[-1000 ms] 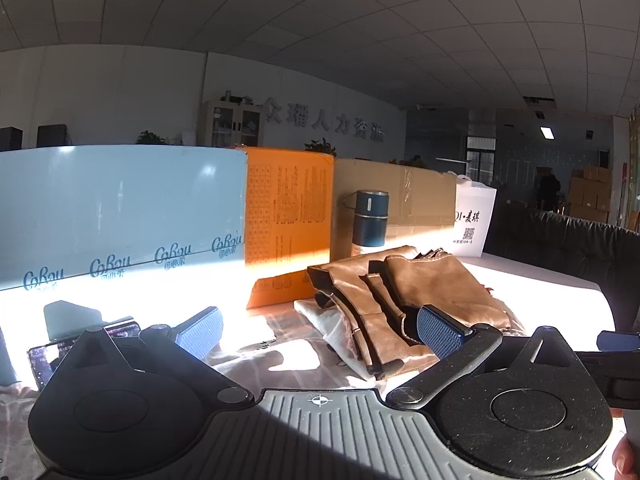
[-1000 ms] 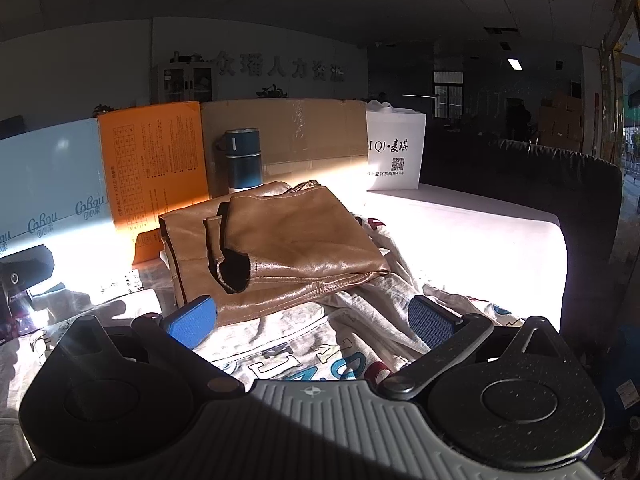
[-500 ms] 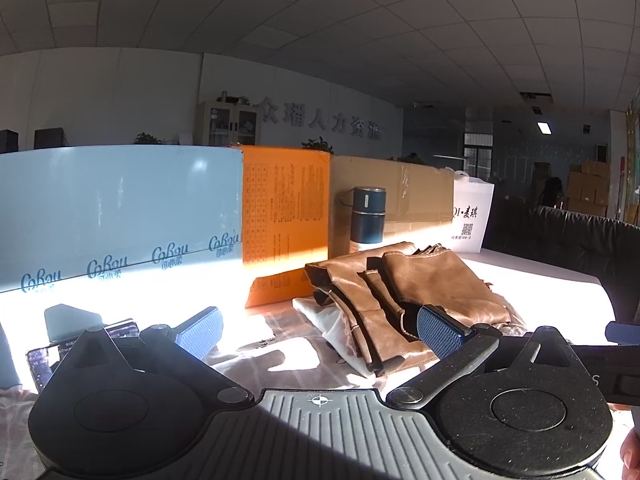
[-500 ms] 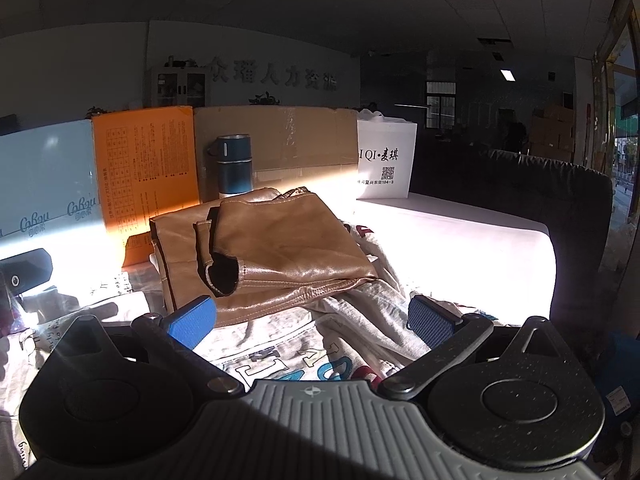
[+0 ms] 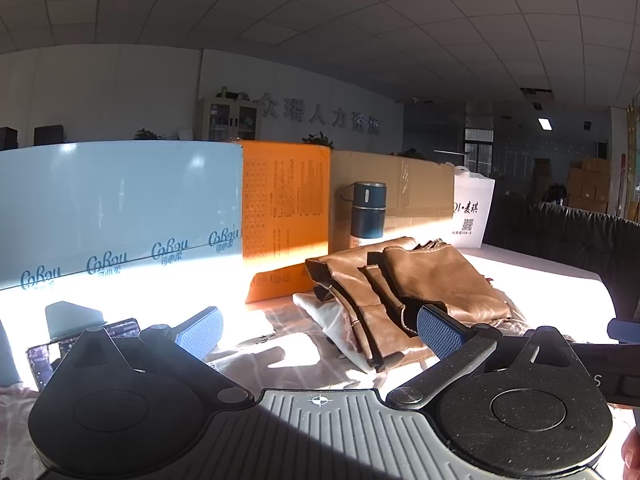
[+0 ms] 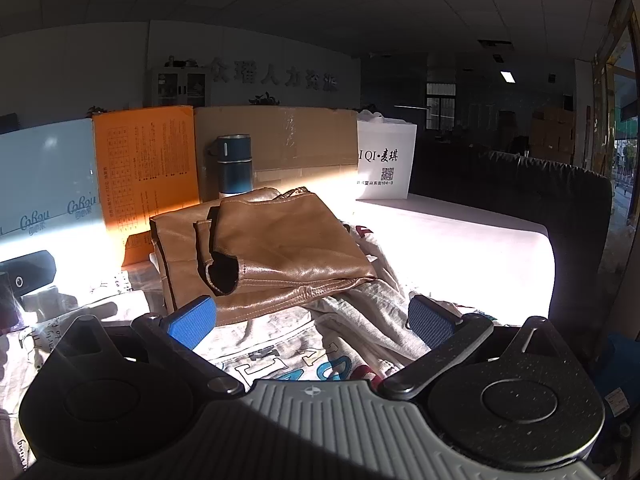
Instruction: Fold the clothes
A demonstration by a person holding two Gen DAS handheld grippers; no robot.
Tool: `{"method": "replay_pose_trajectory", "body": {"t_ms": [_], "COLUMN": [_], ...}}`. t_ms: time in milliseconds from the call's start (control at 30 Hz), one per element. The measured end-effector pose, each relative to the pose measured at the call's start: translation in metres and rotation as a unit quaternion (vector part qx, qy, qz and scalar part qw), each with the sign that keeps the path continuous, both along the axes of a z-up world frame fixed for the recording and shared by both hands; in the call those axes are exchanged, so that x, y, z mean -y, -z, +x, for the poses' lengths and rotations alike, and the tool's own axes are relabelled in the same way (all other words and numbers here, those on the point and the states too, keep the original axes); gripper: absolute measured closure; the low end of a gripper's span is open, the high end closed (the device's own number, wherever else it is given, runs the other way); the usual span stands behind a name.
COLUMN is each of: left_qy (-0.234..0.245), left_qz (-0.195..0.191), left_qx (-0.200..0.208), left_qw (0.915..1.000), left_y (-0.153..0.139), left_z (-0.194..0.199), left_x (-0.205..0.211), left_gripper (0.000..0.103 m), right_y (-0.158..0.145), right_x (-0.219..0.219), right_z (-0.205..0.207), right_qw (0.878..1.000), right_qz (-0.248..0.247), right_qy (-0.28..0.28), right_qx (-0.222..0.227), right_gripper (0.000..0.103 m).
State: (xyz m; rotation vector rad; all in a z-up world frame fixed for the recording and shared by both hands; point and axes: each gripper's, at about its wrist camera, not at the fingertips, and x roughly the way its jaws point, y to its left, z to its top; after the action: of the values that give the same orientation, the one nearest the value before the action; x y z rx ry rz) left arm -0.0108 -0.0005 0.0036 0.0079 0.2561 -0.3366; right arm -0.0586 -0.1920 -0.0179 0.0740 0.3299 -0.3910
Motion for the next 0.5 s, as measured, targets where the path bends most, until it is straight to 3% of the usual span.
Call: {"method": "replay_pose_trajectory", "body": {"t_ms": [500], "left_qy": [0.011], "left_qz": [0.015], "left_qx": [-0.006], "left_qw": [0.9998], "left_y": [0.0044], "left_z": [-0.0008], "left_x": [0.0075], "left_gripper": [0.0], "right_y": [0.0013], "right_x": [0.0023], "right_z": [0.0001], "right_qw": [1.0], "right_qz": [0.003], "right_qy": [0.004], "right_qx": [-0.001], "right_gripper": [0.0]}}
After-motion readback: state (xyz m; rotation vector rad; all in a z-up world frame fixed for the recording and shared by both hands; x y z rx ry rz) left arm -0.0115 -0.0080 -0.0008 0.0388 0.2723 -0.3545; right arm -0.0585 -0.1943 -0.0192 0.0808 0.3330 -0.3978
